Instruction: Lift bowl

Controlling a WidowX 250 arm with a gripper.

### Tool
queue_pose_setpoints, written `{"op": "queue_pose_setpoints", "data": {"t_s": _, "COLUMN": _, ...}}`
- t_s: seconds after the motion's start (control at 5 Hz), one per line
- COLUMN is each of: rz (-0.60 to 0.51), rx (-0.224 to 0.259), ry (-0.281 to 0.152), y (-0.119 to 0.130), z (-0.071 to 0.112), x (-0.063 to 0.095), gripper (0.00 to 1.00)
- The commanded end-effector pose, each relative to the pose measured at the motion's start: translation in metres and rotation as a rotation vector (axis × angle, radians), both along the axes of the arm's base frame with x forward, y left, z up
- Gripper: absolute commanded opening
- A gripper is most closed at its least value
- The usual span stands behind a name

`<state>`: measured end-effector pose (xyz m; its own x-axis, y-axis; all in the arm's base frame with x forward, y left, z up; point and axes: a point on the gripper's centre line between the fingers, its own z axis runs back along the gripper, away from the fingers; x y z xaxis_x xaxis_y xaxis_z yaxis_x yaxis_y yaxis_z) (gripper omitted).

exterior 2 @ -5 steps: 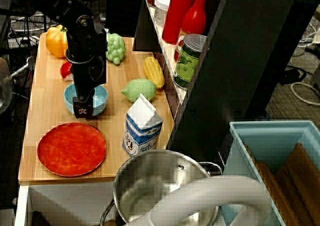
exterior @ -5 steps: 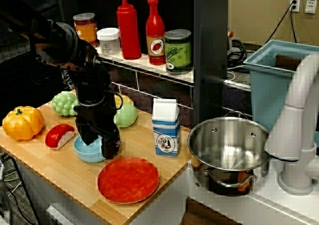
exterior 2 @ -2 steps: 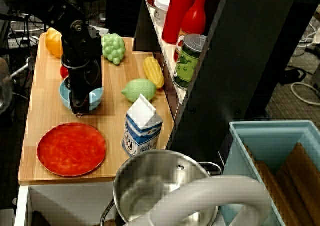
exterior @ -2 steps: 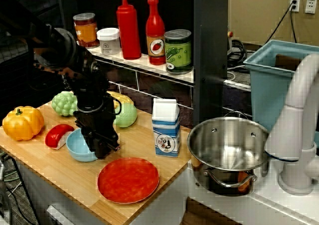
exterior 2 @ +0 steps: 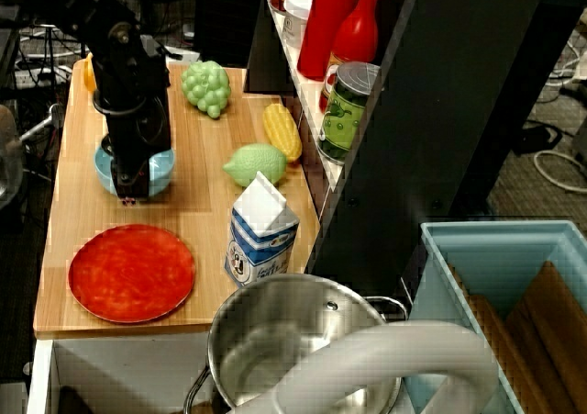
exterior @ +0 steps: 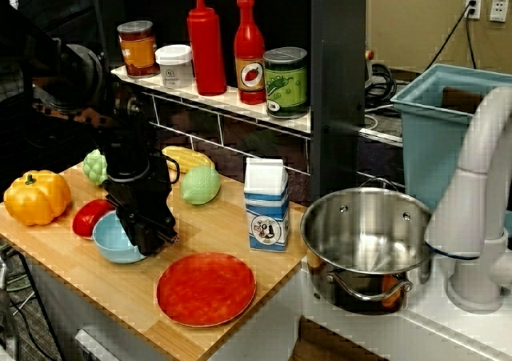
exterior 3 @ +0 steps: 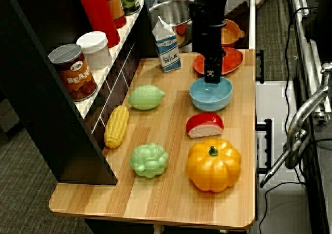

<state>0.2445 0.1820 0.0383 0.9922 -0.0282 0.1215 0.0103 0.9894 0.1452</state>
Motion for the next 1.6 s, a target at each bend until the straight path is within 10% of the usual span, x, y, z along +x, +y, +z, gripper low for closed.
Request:
{"op": "queue_pose_setpoints", "data": {"t_s": 0.0, "rz": -0.074, "rx": -0.010, "ry": 0.008, "y": 0.000, "z": 0.054, "x": 0.005, "gripper": 0.00}}
{"op": "queue_pose_setpoints", "data": {"t_s": 1.4, "rz": -0.111, "rx": -0.153, "ry": 0.007, "y": -0.015, "z": 0.144, "x": 0.032, "gripper": 0.00}}
